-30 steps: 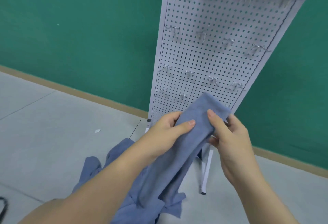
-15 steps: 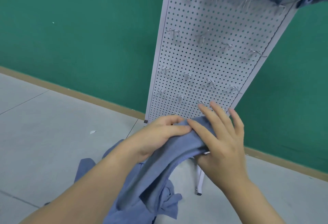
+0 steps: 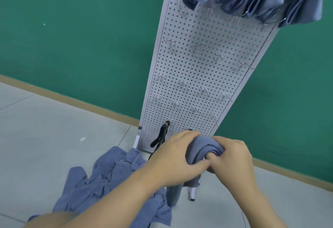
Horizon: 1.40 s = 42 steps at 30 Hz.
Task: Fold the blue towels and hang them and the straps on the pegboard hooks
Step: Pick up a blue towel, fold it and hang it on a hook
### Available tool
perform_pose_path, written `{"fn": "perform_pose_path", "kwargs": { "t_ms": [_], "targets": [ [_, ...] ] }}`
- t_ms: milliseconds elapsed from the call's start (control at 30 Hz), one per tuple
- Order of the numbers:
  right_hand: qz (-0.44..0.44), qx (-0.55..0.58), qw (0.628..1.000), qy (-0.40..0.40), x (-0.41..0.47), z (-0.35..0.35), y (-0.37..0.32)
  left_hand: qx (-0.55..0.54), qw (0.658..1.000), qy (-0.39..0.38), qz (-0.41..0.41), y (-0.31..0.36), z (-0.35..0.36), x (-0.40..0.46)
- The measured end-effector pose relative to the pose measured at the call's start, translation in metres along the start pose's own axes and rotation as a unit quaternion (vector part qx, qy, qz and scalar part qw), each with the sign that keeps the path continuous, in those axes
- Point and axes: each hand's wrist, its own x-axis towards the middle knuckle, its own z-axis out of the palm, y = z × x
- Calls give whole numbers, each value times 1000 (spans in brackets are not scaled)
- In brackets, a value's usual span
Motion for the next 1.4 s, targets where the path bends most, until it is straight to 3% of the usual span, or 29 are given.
{"fn": "perform_pose_path", "kwargs": {
  "t_ms": [133, 233, 433, 700, 1000, 1167, 1400],
  "targets": [
    [95, 73, 993, 1, -5, -11, -3, 9, 999, 11, 47, 5, 17, -1],
    [117, 65, 991, 0, -13, -18, -15, -54, 995, 69, 36, 18, 37, -10],
    [87, 88, 992, 14, -23, -38, -15, -55, 991, 117, 23, 28, 43, -14],
    [64, 68, 996, 8, 1, -102, -19, -62, 984, 158, -53, 30, 2, -18],
    [1, 1, 1000, -28, 61, -183, -20, -50, 983, 165, 59, 98, -89, 45],
    [-48, -88, 995, 14, 91, -220, -19, 40, 983, 146, 109, 136, -142, 96],
    [-119, -107, 982, 102, 153, -252, -50, 125, 955, 213, 165, 173, -205, 157]
  ]
}}
